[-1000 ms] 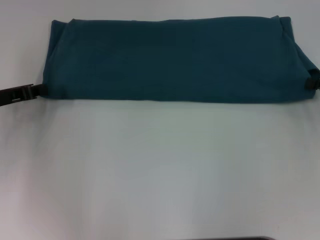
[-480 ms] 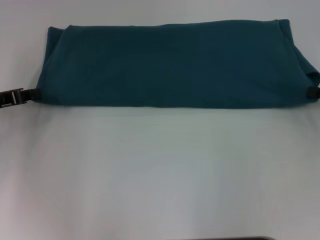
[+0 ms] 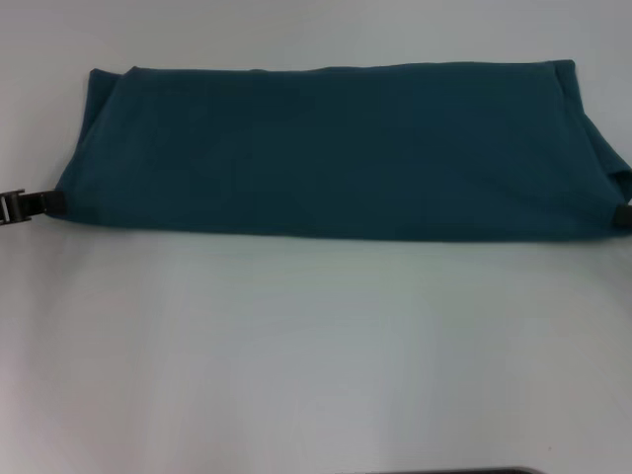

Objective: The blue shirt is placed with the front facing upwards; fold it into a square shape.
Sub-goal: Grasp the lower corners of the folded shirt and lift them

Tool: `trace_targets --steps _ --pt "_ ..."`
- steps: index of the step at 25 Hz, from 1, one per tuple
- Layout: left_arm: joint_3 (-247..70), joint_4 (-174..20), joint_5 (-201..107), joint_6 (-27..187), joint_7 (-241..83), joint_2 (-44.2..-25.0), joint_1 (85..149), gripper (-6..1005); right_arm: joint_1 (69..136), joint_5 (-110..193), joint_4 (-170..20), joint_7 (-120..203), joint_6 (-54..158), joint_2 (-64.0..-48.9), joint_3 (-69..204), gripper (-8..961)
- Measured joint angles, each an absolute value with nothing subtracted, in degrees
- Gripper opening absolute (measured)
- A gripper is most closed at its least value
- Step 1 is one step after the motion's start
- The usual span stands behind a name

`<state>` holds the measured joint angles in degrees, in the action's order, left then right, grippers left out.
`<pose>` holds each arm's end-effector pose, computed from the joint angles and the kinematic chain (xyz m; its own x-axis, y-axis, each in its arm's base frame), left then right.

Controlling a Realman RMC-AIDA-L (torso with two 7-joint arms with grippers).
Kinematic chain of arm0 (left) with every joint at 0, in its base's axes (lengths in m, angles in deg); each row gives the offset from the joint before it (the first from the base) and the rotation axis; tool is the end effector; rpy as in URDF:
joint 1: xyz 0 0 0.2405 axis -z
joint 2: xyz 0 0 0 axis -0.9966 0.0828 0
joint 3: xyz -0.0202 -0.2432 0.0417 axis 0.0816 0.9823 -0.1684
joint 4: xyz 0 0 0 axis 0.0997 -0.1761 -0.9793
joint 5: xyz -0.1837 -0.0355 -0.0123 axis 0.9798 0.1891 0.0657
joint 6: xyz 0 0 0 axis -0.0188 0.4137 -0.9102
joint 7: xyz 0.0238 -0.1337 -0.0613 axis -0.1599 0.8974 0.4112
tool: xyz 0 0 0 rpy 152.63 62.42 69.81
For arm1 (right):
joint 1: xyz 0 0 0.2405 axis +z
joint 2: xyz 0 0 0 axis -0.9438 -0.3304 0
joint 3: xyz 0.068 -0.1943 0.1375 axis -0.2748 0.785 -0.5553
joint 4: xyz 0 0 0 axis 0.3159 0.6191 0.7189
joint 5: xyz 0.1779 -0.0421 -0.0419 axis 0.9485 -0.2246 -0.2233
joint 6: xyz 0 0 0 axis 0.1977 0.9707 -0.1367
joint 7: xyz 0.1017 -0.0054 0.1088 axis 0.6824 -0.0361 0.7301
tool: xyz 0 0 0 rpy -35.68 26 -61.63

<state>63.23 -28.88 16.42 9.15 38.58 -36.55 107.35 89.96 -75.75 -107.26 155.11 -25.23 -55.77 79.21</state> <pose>-0.3339 0.2950 0.0458 0.3201 0.8020 0.5043 0.9472 -0.2603 -0.1873 0.3682 0.2525 0.0622 0.0924 -0.8228 -0.5607 -0.9947 -0.1012 -0.0154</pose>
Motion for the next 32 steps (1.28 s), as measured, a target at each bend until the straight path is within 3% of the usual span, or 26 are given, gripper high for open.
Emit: trace_targets --steps 32 --pt "65.0 -24.5 14.3 -1.1 37.3 -36.65 101.4 23 87.9 -78.4 -107.3 153.0 -31.1 -56.09 79.8 45"
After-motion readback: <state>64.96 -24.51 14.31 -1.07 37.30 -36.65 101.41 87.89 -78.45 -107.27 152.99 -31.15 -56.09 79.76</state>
